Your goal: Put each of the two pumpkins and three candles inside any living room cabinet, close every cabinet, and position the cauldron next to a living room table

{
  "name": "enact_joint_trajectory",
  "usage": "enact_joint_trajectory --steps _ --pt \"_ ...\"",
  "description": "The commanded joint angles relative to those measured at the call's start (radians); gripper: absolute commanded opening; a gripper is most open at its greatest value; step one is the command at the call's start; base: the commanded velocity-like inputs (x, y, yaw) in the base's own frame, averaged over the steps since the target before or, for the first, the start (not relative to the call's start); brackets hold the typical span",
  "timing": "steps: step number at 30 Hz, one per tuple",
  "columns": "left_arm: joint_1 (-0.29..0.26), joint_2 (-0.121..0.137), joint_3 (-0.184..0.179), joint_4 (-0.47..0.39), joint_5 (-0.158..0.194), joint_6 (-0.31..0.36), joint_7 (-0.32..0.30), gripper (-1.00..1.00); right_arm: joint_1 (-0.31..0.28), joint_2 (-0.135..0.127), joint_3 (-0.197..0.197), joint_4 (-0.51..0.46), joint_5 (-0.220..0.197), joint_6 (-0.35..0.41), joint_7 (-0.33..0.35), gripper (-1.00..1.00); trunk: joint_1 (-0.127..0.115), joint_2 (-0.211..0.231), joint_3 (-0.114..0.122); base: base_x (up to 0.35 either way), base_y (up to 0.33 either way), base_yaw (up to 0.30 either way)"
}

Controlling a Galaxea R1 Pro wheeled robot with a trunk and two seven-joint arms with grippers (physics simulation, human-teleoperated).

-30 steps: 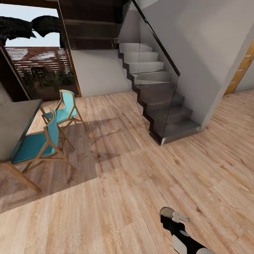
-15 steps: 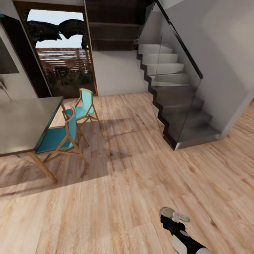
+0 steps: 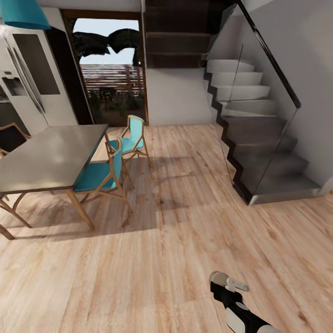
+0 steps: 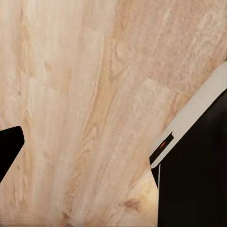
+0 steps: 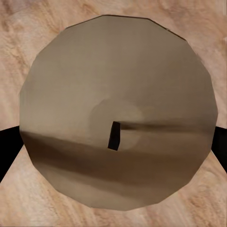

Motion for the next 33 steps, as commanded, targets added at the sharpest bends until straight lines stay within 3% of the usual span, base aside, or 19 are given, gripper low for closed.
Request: enact_joint_trajectory --steps 1,33 --pt "0.0 0.0 -0.008 -0.002 0.006 0.004 0.005 1.0 0.0 -0.001 0.009 -0.002 -0.006 -0.002 -0.006 -1.0 0.0 -0.001 -0.001 0.0 0.0 0.288" --pt "0.0 0.0 -0.008 -0.002 0.006 0.005 0.005 1.0 0.0 -0.002 0.008 -0.004 -0.009 0.0 -0.003 -1.0 0.0 -0.001 0.014 0.0 0.0 0.288"
